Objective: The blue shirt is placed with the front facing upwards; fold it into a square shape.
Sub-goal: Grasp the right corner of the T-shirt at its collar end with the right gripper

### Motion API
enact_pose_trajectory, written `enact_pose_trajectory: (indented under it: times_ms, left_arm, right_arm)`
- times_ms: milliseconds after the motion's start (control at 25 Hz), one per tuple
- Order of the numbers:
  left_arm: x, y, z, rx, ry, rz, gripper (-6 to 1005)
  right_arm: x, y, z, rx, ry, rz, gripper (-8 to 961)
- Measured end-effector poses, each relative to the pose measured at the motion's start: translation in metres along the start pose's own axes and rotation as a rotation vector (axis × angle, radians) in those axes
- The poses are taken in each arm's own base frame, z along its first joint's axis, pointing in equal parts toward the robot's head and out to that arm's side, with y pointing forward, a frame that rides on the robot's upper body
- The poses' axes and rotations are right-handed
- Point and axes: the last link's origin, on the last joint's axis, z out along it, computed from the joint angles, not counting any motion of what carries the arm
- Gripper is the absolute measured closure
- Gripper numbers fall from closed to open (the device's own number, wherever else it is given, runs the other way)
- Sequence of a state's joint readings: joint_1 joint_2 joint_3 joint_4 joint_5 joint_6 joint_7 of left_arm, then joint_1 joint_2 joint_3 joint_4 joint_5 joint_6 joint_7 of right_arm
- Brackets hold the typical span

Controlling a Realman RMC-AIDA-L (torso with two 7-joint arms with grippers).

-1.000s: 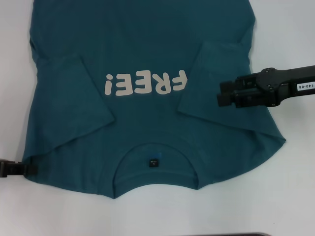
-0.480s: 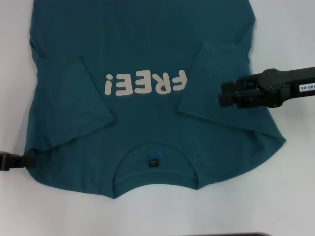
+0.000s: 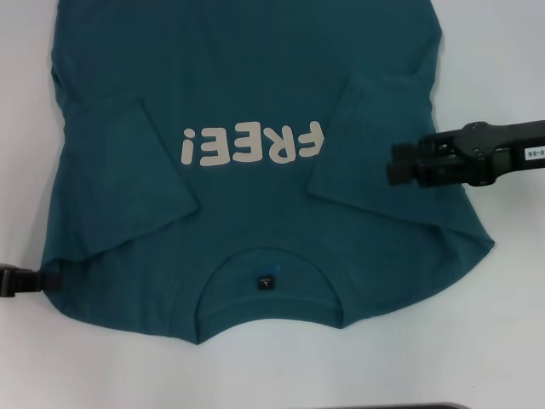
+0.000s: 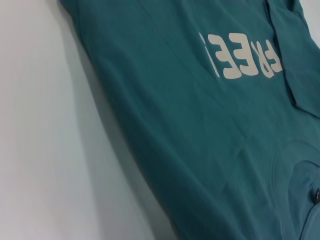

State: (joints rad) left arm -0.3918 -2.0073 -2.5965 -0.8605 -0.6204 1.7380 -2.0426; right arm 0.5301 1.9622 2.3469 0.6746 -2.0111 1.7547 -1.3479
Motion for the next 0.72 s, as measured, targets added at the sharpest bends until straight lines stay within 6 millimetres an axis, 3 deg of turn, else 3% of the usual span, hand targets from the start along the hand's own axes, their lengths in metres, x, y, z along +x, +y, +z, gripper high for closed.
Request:
enact_pose_trajectory:
  times_ms: [720]
  left_arm:
    - [0.006,0.001,-0.004,0.013,0.005,0.014,970]
  right_arm:
    - [0.041,-0.026,-0.051,0.247,0.026,0.324,383]
